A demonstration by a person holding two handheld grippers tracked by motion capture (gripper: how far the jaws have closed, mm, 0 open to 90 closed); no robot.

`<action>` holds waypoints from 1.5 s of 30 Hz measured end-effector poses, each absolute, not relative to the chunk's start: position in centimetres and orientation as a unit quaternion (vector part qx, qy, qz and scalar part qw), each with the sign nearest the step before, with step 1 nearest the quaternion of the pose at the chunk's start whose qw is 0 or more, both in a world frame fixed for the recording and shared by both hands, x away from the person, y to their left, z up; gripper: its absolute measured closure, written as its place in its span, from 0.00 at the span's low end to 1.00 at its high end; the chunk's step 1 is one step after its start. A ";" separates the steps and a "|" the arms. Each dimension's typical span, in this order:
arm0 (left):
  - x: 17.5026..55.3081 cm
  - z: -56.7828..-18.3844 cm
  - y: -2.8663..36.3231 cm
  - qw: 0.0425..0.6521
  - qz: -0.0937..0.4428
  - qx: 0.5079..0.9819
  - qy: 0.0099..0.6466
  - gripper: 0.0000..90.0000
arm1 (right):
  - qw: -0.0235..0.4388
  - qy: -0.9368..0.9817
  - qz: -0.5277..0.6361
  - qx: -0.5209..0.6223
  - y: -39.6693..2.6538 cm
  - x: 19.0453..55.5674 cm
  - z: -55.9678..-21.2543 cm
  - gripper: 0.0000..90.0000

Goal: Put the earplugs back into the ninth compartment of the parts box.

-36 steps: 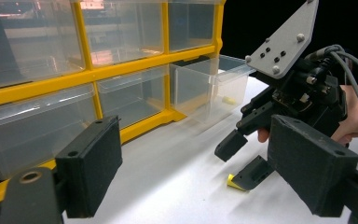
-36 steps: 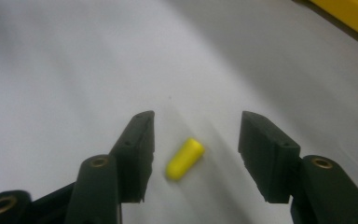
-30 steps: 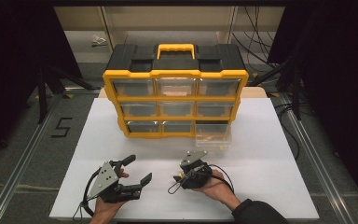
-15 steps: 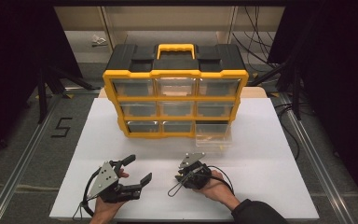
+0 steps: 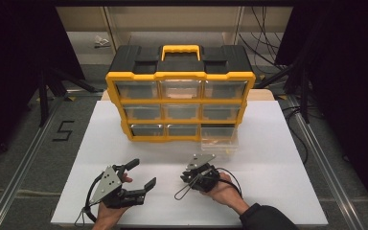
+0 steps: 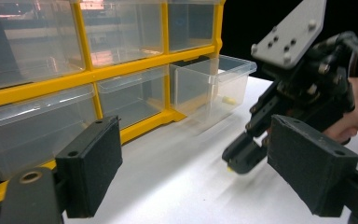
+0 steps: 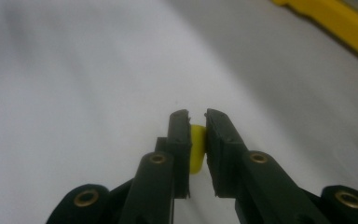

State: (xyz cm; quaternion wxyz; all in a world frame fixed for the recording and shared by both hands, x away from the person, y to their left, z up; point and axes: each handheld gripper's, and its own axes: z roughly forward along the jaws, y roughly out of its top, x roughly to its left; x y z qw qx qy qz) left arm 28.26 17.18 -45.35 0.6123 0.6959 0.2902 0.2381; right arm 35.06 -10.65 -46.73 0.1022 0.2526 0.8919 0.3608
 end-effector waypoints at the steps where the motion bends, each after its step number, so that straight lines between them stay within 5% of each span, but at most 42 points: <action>1: 28.3 -45.3 17.2 0.612 0.238 0.696 0.290 0.19 | 0.106 0.889 0.366 0.252 -10.8 35.1 -46.4 0.90; 45: 28.3 -45.3 17.2 0.613 0.239 0.695 0.291 0.19 | 0.176 0.808 0.472 0.304 -17.4 37.1 -39.7 0.89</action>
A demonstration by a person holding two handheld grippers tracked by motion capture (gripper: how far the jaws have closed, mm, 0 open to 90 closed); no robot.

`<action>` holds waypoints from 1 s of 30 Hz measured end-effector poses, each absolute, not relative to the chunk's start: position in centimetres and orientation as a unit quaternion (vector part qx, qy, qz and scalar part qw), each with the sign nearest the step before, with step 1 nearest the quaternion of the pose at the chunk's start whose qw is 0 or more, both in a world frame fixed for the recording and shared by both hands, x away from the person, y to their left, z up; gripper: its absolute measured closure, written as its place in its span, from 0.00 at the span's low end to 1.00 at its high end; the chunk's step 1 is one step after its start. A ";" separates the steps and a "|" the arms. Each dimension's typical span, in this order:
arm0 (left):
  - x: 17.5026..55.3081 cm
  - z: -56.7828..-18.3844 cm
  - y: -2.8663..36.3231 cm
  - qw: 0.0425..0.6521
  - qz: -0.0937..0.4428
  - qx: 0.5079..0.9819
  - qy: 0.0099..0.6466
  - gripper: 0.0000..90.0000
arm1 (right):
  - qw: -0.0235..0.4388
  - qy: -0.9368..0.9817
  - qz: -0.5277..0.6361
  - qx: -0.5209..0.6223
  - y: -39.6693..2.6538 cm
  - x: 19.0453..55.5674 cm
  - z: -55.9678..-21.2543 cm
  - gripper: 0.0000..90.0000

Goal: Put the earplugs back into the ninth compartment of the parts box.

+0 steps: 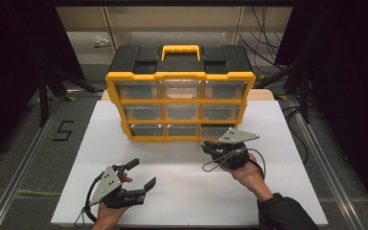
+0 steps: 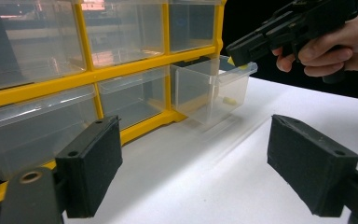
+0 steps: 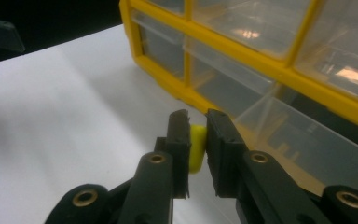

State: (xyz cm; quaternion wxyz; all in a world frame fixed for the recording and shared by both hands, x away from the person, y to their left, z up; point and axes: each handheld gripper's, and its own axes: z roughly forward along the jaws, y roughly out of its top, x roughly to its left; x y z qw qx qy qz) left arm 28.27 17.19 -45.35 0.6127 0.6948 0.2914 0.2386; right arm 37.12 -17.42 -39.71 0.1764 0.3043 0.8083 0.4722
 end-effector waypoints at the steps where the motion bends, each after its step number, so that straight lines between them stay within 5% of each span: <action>1: 28.3 -45.3 17.2 0.612 0.239 0.695 0.291 0.19 | 0.178 0.806 0.474 0.306 -17.6 37.2 -39.6 0.89; 30: 28.3 -45.4 17.2 0.612 0.239 0.695 0.292 0.19 | 0.225 0.751 0.484 0.388 -21.6 39.4 -40.2 0.88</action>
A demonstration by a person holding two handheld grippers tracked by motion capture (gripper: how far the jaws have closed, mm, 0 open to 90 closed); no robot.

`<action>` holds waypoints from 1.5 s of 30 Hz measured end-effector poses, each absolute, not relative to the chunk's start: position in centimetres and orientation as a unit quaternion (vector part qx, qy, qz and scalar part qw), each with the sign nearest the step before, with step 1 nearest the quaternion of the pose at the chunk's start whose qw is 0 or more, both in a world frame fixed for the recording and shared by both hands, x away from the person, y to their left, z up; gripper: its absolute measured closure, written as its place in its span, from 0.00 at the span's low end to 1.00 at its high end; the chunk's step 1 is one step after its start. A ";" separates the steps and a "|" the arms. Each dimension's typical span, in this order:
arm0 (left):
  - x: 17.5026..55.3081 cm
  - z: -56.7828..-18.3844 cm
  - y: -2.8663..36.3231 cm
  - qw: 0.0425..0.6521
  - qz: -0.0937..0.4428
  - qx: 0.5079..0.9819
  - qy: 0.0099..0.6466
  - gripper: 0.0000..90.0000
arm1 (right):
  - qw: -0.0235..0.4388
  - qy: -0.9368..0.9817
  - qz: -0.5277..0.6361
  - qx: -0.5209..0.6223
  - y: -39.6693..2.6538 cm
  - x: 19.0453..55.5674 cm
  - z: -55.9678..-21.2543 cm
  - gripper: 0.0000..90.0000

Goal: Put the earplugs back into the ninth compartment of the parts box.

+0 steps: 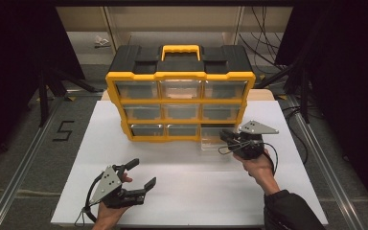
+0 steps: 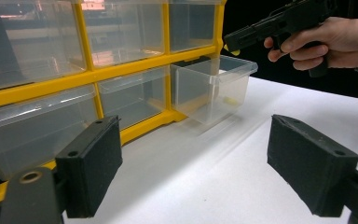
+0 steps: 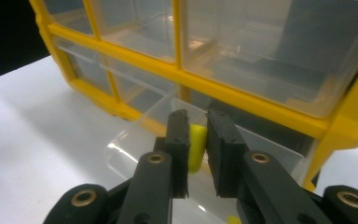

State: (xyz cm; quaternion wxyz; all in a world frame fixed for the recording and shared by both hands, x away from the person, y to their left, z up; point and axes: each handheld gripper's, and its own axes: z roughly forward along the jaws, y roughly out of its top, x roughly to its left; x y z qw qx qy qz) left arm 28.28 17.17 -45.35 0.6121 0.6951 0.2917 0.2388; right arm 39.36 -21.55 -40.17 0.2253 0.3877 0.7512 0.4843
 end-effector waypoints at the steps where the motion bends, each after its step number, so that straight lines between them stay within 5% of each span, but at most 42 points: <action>1: 28.3 -45.4 17.2 0.612 0.239 0.695 0.292 0.19 | 0.226 0.750 0.483 0.391 -21.7 39.5 -40.3 0.88; 8: 28.3 -45.4 17.2 0.611 0.239 0.696 0.291 0.19 | 0.228 0.748 0.481 0.398 -22.0 39.8 -40.7 0.83; 26: 28.3 -45.3 17.2 0.613 0.237 0.695 0.293 0.19 | 0.227 0.750 0.498 0.372 -20.8 38.3 -39.0 0.44; 45: 28.3 -45.3 17.2 0.613 0.235 0.695 0.292 0.19 | 0.216 0.742 0.533 0.345 -19.1 36.0 -37.8 0.32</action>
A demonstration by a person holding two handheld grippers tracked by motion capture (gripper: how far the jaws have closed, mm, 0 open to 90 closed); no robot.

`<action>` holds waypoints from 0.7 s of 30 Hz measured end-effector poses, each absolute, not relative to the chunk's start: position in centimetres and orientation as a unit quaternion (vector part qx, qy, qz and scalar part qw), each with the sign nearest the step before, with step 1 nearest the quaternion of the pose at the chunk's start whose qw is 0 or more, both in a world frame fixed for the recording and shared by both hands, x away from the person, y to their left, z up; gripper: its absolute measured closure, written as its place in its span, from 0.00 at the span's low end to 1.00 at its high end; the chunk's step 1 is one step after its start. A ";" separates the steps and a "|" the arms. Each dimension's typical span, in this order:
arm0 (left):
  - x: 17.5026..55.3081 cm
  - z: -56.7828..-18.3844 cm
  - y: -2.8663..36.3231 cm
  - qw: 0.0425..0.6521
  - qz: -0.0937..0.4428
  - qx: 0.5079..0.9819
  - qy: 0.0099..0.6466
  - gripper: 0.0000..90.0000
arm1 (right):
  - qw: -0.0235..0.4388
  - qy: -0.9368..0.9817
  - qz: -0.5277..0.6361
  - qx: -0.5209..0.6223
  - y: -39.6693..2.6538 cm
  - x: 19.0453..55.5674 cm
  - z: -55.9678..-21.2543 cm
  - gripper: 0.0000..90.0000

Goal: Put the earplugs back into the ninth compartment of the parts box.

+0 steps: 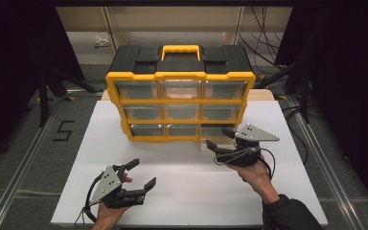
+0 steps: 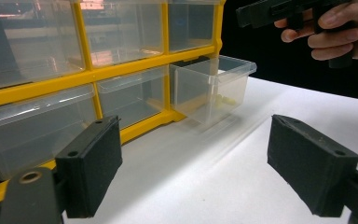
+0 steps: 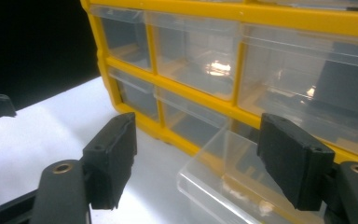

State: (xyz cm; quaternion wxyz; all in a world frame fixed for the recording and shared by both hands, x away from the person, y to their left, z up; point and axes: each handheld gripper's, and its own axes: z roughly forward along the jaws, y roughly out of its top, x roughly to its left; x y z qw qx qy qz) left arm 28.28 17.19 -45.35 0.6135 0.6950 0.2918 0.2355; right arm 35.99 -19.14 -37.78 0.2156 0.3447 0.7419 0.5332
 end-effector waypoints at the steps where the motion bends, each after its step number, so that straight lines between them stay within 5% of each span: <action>1: 28.3 -45.3 17.2 0.613 0.235 0.695 0.292 0.19 | 0.216 0.742 0.535 0.342 -19.1 35.9 -37.7 0.31; 21: 28.3 -45.4 17.2 0.613 0.233 0.697 0.292 0.19 | 0.205 0.735 0.560 0.323 -18.9 33.4 -38.3 0.26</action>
